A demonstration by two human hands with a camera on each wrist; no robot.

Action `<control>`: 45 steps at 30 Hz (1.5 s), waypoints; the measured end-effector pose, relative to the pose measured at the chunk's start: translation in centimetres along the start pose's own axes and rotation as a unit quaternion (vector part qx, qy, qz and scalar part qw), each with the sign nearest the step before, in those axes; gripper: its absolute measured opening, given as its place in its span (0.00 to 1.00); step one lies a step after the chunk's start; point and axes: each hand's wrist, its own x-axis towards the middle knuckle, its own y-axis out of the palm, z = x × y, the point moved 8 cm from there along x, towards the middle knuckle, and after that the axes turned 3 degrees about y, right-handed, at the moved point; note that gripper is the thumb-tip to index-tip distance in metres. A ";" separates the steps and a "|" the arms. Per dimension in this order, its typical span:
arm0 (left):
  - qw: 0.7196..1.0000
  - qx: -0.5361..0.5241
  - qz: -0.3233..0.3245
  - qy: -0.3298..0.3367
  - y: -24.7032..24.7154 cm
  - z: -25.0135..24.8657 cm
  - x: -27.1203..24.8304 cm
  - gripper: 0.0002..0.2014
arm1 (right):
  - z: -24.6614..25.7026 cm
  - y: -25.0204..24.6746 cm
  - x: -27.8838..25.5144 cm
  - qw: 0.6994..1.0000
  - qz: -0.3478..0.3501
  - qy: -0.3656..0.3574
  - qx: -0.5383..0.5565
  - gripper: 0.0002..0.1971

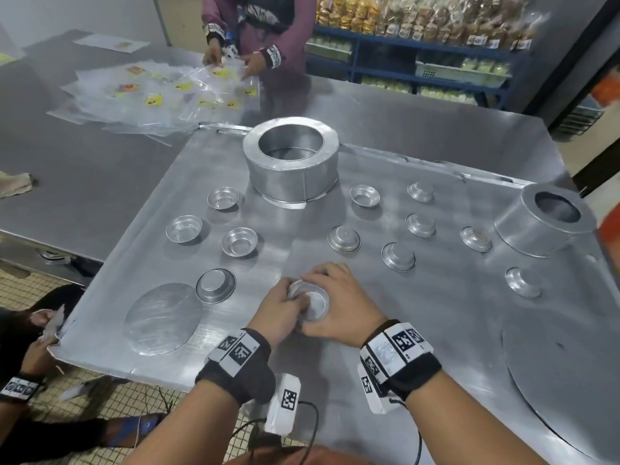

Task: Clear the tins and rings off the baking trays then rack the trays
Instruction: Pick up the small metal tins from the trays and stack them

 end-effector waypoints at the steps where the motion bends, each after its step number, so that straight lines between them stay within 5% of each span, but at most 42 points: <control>1: 1.000 0.009 0.003 0.003 0.3 0.0 0.3 0.10 | -0.4 -0.1 -0.1 1.000 0.000 0.002 0.003 0.41; 10: 0.996 0.062 0.053 -0.022 3.6 -0.3 2.0 0.15 | -5.1 -2.0 -0.5 0.997 0.036 0.026 0.065 0.45; 14: 0.996 0.058 0.058 -0.026 4.5 -0.7 2.3 0.14 | -10.7 -4.3 0.1 0.982 -0.017 0.130 0.133 0.29; 18: 0.995 0.080 0.057 -0.026 5.3 -1.4 2.7 0.11 | -16.6 -7.2 1.2 0.970 -0.120 0.213 -0.003 0.15; 21: 0.995 0.081 0.061 -0.026 6.2 -1.6 3.1 0.07 | -19.7 -8.6 1.8 0.951 -0.148 0.262 -0.074 0.23; 25: 0.993 0.098 0.069 -0.023 7.1 -2.2 2.9 0.08 | -22.4 -8.3 2.7 0.932 -0.077 0.315 -0.160 0.37; 36: 0.991 0.105 0.083 -0.031 7.7 -1.7 2.7 0.15 | -21.8 -7.9 1.3 0.941 -0.076 0.325 -0.052 0.28; 40: 0.992 0.089 0.080 -0.032 8.0 -2.0 2.0 0.07 | -20.9 -8.2 0.3 0.944 -0.100 0.311 -0.046 0.29; 45: 0.993 0.050 0.091 -0.058 8.6 -1.9 1.1 0.09 | -18.9 -9.1 -1.6 0.945 -0.165 0.283 0.008 0.26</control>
